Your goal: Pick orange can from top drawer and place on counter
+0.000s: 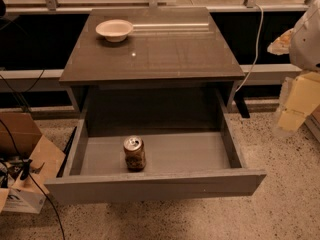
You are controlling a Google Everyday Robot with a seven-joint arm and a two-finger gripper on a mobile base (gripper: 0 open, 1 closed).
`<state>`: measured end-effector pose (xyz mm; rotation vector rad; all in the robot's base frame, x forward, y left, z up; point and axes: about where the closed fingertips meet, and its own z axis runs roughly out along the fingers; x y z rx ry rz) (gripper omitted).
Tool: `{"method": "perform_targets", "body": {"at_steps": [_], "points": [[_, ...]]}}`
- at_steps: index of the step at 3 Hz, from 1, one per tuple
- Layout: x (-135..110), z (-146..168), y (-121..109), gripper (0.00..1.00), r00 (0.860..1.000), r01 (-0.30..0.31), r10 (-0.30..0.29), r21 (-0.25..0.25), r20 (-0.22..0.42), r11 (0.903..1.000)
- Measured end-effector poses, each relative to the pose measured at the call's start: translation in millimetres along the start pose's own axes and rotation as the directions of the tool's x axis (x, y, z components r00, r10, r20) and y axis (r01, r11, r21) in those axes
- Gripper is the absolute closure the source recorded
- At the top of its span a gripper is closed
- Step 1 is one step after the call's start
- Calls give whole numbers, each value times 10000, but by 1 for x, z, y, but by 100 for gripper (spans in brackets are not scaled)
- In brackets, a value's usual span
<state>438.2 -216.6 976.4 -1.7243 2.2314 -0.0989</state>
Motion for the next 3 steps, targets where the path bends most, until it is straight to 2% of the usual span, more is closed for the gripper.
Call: {"method": "perform_targets", "body": {"at_steps": [1, 2, 3], "points": [[0, 0, 0, 0, 10000, 0, 0, 0, 0, 10000], [-10, 13, 4, 0, 9979, -28, 34, -106, 652, 9999], [-28, 50, 6, 0, 9885, -473, 529, -428, 1413, 9980]]}}
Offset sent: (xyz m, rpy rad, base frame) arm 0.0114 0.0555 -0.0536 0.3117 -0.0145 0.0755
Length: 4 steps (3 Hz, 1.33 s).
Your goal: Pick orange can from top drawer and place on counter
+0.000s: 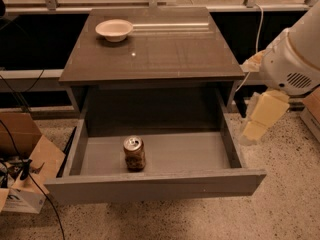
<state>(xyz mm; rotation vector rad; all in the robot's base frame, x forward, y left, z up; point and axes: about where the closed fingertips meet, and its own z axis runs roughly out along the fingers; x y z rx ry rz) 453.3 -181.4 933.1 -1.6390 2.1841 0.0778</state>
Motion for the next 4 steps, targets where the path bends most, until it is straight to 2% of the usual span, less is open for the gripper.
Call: {"method": "perform_targets", "body": {"at_steps": [2, 3, 4], "points": [[-1, -4, 0, 0, 10000, 26, -26, 114, 1, 9999], [-14, 33, 6, 0, 9978, -433, 445, -237, 499, 9988], [-38, 106, 12, 0, 9853, -1099, 1217, -1011, 1195, 9888]]}}
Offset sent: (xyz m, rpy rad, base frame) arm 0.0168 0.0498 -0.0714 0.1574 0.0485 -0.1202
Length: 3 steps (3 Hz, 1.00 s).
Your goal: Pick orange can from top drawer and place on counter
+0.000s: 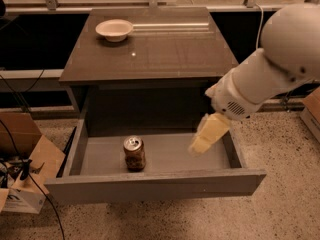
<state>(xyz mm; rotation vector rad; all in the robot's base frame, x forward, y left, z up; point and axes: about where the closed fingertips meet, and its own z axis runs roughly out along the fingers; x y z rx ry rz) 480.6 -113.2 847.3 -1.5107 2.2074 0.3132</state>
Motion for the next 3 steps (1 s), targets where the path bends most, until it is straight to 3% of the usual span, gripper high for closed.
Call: {"method": "perform_targets", "body": {"at_steps": [1, 2, 3], "points": [[-17, 65, -6, 0, 9935, -630, 689, -658, 911, 9958], [-17, 65, -7, 0, 9934, -631, 689, -645, 918, 9959], [-25, 82, -10, 0, 9821, -1001, 1073, -534, 1547, 9935]]}}
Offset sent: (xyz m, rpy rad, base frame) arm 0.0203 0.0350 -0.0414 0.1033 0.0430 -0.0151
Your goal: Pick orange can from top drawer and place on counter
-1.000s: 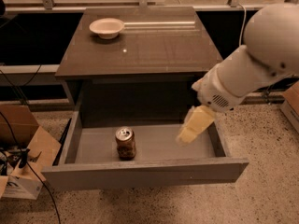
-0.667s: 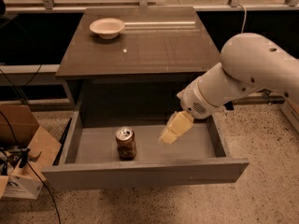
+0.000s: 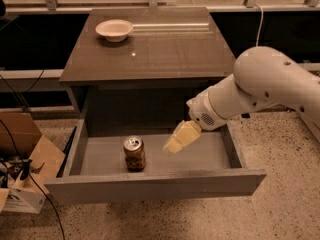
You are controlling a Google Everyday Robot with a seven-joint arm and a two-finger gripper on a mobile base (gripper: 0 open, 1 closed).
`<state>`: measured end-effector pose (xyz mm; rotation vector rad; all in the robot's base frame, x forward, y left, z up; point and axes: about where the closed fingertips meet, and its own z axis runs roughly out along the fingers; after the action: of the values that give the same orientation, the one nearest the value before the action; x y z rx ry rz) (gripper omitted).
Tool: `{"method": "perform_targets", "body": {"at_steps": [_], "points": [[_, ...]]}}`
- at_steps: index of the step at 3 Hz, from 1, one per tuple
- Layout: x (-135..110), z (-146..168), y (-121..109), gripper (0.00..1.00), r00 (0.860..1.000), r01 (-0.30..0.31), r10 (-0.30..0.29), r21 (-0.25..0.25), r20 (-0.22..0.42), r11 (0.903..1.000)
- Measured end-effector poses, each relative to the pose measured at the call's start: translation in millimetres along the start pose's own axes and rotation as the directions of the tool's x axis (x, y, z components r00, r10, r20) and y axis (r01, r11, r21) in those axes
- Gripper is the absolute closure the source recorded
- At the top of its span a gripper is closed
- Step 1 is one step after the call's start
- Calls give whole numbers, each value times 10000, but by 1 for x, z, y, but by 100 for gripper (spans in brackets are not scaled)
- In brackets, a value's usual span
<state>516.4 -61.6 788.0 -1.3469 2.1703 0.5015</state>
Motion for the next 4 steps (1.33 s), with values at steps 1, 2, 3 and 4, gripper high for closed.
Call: {"method": "perform_targets", "body": {"at_steps": [1, 2, 3, 4], "points": [[-28, 60, -8, 0, 9859, -154, 192, -245, 1663, 9996], [-40, 99, -8, 0, 9737, -155, 286, -593, 2261, 9981], [-36, 133, 5, 0, 9702, -329, 603, -1188, 2345, 9924], [-26, 158, 22, 0, 9648, -600, 1052, -1876, 2410, 9804]]}}
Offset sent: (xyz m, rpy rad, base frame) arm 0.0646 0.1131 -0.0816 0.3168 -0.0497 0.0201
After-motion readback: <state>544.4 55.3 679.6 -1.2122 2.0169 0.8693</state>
